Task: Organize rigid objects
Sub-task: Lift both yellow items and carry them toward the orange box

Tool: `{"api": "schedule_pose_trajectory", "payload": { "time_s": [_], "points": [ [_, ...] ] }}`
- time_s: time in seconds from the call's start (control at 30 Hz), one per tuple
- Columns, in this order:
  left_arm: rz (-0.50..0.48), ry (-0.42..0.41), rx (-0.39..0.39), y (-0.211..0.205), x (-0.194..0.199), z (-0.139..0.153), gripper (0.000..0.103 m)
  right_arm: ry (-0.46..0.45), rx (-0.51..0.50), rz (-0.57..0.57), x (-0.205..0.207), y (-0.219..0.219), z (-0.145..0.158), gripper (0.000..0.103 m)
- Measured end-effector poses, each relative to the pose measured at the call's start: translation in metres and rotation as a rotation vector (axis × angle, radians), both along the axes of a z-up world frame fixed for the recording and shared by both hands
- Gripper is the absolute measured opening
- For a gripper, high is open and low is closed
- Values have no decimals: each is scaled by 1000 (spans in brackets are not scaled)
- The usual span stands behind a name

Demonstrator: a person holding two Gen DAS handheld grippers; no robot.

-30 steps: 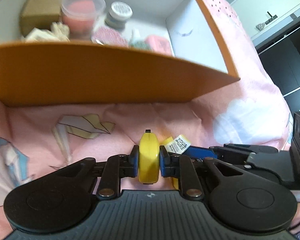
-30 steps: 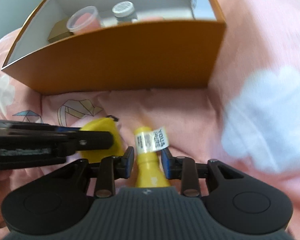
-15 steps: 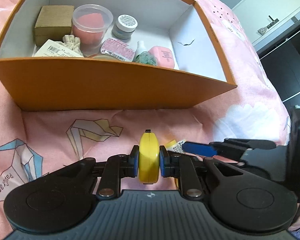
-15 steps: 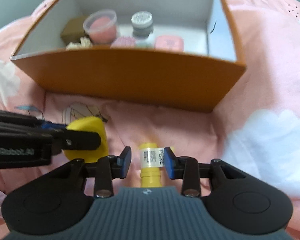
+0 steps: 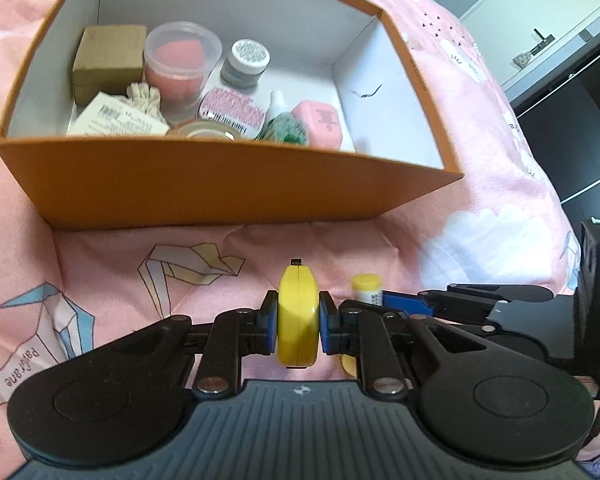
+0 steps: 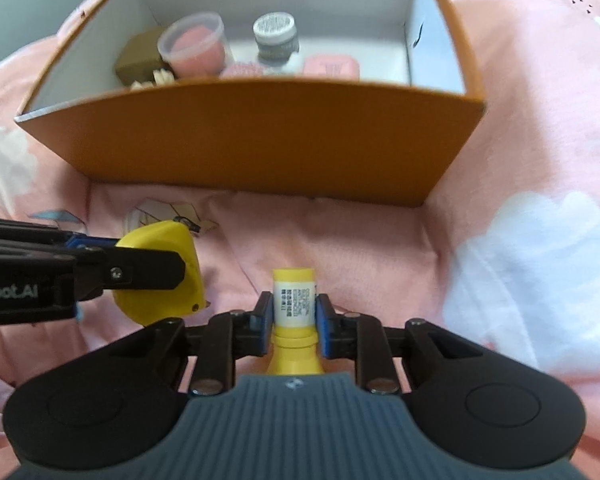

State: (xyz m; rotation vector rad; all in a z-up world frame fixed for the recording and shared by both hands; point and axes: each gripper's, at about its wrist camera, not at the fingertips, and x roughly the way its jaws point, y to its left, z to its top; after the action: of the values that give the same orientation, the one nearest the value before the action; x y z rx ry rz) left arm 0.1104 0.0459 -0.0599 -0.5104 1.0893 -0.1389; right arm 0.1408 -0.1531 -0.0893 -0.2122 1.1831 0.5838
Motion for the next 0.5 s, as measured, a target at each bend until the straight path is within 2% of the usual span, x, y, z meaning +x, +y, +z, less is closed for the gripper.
{"api": "schedule_pose_trajectory", "payload": {
  "time_s": [0.13,0.5],
  "points": [
    [-14,-43,24,-4,-4,15,22,-32,28,-2,-6,-7,22,21],
    [-34,-160,-7,-2,-1,61,22,-175,108,14,-19,-18,87,21]
  ]
}}
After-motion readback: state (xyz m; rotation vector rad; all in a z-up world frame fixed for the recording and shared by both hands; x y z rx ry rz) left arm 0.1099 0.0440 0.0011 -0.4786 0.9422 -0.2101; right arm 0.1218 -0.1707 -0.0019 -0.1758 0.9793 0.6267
